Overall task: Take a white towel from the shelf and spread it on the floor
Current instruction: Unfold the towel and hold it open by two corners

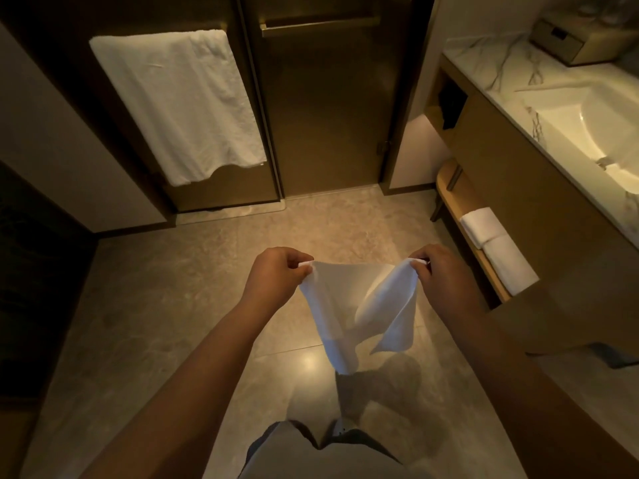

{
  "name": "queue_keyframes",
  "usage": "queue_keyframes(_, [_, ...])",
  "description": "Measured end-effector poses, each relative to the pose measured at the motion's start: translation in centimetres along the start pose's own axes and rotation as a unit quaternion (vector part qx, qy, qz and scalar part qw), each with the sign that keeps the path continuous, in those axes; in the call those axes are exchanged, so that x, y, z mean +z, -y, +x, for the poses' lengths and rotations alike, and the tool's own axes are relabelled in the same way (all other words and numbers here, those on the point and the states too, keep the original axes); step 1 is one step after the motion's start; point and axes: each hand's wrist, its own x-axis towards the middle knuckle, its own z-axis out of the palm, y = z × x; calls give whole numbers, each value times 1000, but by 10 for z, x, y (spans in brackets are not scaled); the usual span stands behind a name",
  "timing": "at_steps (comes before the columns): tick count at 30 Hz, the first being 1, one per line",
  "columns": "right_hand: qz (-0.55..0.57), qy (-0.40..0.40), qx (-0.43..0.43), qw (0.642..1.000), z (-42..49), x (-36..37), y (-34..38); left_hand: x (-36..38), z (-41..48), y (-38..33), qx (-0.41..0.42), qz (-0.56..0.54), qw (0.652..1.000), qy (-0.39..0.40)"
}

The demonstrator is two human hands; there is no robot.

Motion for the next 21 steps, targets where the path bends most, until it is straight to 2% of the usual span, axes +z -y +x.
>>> queue_keyframes(6, [-41, -11, -15, 999, 30, -24, -16, 2, 22, -16, 17, 2, 1000, -25])
queue_keyframes(14, [-112, 31, -18, 993, 88, -28, -18, 1, 78, -26, 32, 27, 999, -14])
queue_keyframes(18, [-128, -2, -38, 991, 127, -29, -12, -2, 125, -29, 35, 25, 999, -17])
queue_keyframes(21, [-142, 23, -25, 989, 165, -33, -6, -8, 166, -31, 35, 12, 999, -19])
